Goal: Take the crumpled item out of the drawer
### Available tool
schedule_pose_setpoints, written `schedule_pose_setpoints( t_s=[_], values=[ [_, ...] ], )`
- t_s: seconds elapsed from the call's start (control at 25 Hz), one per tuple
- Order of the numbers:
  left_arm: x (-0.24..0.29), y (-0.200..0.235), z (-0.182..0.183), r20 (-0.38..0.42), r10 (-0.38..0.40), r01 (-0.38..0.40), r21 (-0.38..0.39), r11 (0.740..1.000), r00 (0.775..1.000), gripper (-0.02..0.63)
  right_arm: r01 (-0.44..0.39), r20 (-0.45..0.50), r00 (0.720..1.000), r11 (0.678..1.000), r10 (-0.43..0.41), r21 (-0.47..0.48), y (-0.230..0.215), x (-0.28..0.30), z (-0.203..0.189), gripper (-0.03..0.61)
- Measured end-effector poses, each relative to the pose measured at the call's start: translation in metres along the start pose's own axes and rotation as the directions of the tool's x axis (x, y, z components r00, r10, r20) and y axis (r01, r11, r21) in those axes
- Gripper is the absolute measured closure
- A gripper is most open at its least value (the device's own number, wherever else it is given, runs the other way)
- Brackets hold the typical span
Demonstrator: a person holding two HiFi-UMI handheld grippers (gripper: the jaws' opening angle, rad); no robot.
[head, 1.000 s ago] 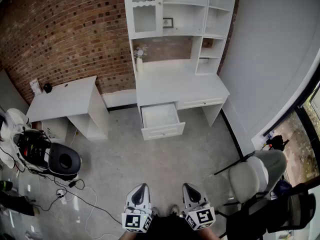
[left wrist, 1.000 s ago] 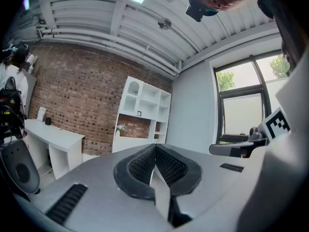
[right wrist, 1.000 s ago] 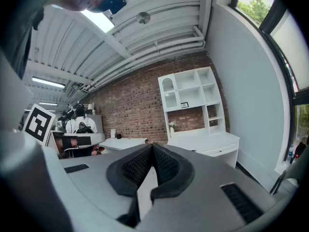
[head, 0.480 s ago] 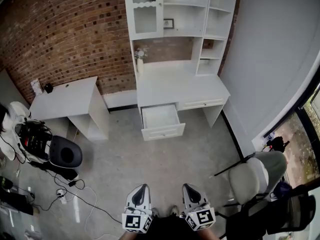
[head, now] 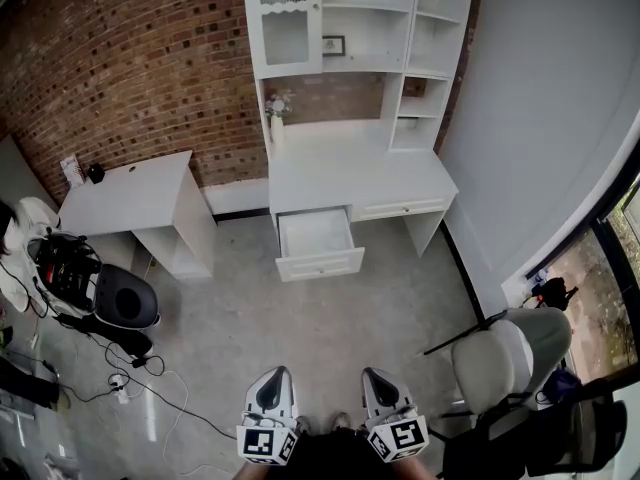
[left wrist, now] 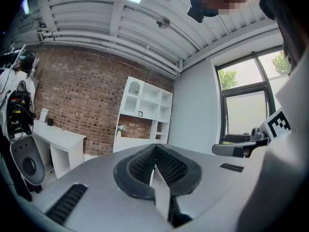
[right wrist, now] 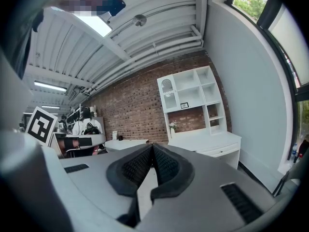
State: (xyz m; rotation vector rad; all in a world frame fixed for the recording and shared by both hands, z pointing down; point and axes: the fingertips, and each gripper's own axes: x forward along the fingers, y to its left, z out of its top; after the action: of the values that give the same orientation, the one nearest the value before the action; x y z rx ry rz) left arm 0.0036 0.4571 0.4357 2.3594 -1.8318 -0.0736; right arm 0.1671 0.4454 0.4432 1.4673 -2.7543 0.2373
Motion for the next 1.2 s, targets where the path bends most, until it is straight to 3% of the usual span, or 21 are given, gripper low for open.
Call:
schedule_pose_setpoints(
  t_s=[0.32, 0.56, 0.88, 1.2],
  values=[
    [0.034, -0.012, 0.0, 0.002, 0.053, -0.053, -0.014, 0.998, 0.999, 0.589, -0.063, -0.016, 0.998, 0.998, 0.063, -0.004, -0.038, 0.027, -0.005, 0.565],
    [0.081, 0.004, -0.009, -0.025, 0.055, -0.056, -0.028, 0.998, 0.998, 0.589, -0.058, -0.049, 0.997, 0.998, 0.058, 0.004, -0.066, 0.071, -0.012, 0.565],
    [0.198, 0.071, -0.007, -0.025, -0.006, 0.005, -0.041, 0.999, 1.0, 0.589, -0.017, -0.073, 0.997, 1.0, 0.016, -0.021, -0.101, 0.196, -0.01, 0.565],
    [0.303, 0.158, 0.021, -0.025, -0.09, 0.089, -0.034, 0.995, 0.996, 0.589, 0.014, -0.06, 0.998, 0.998, -0.017, -0.06, -0.11, 0.34, 0.013, 0.565]
  ],
)
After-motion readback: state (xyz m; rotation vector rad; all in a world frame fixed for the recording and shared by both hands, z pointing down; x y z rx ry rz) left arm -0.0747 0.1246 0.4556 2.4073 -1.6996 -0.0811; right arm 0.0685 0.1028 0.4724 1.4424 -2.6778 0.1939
